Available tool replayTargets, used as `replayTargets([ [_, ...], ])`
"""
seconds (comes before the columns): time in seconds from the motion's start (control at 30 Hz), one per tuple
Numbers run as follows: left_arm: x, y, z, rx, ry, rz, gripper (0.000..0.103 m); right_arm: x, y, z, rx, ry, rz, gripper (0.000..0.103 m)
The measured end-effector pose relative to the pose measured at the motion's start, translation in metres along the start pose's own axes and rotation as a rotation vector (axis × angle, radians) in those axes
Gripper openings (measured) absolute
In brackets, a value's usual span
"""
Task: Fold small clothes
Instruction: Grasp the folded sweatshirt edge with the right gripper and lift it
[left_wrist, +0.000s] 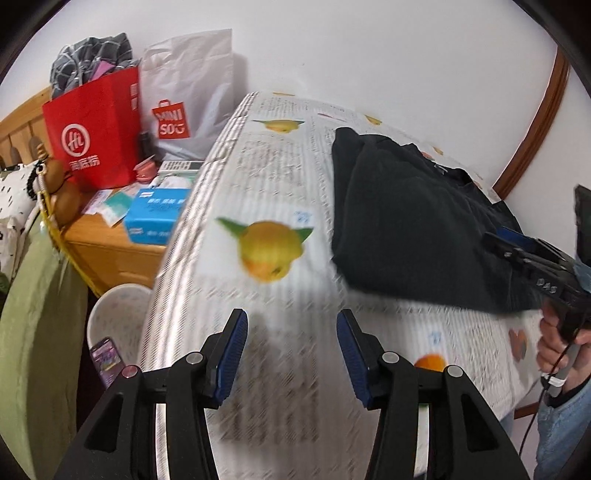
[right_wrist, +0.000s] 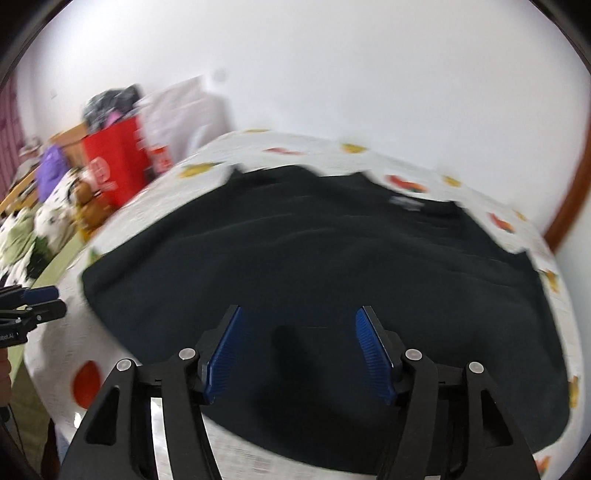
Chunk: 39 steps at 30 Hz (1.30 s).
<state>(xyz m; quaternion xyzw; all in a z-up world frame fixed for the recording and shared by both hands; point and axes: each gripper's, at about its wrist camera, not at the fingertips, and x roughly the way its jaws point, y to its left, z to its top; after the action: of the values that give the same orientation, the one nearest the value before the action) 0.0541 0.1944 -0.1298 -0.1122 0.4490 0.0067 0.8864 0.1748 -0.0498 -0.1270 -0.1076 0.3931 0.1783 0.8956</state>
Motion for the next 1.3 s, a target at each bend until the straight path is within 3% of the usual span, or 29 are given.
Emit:
replayTargets([
  [0.23, -0.022, 0.020, -0.013, 0.008, -0.043, -0.018, 0.060, 0.005, 0.098, -0.009, -0.145, 0.022, 0.141, 0.062],
  [0.4, -0.021, 0.030, -0.014, 0.005, -0.068, -0.033, 0.062, 0.022, 0.152, -0.010, -0.297, 0.013, 0.125, 0.064],
  [0.5, -0.018, 0.030, -0.015, 0.020, -0.079, -0.014, 0.062, 0.042, 0.161, -0.012, -0.324, 0.049, 0.098, 0.064],
  [0.57, -0.015, 0.030, -0.015, 0.013, -0.073, -0.024, 0.062, 0.048, 0.163, -0.012, -0.329, 0.020, 0.074, 0.062],
  [0.67, -0.010, 0.028, -0.013, 0.007, -0.070, -0.032, 0.062, 0.055, 0.158, -0.003, -0.282, -0.011, 0.037, 0.020],
  [0.77, -0.011, 0.014, -0.010, 0.042, -0.119, 0.008, 0.062, 0.048, 0.140, 0.008, -0.194, -0.040, 0.073, 0.016],
  [0.93, -0.009, -0.021, 0.007, 0.092, -0.138, -0.024, 0.062, -0.010, 0.089, 0.029, -0.059, -0.230, 0.065, 0.015],
  [1.03, -0.005, -0.051, 0.019, 0.133, -0.152, -0.051, 0.062, -0.047, 0.039, 0.034, 0.037, -0.337, 0.002, 0.014],
  [1.17, 0.009, -0.103, 0.030, 0.214, -0.158, -0.105, 0.062, -0.083, -0.046, 0.018, 0.218, -0.422, -0.070, 0.014],
  [1.3, 0.026, -0.162, 0.030, 0.301, -0.133, -0.182, 0.062, -0.094, -0.114, -0.021, 0.365, -0.415, -0.107, 0.014],
])
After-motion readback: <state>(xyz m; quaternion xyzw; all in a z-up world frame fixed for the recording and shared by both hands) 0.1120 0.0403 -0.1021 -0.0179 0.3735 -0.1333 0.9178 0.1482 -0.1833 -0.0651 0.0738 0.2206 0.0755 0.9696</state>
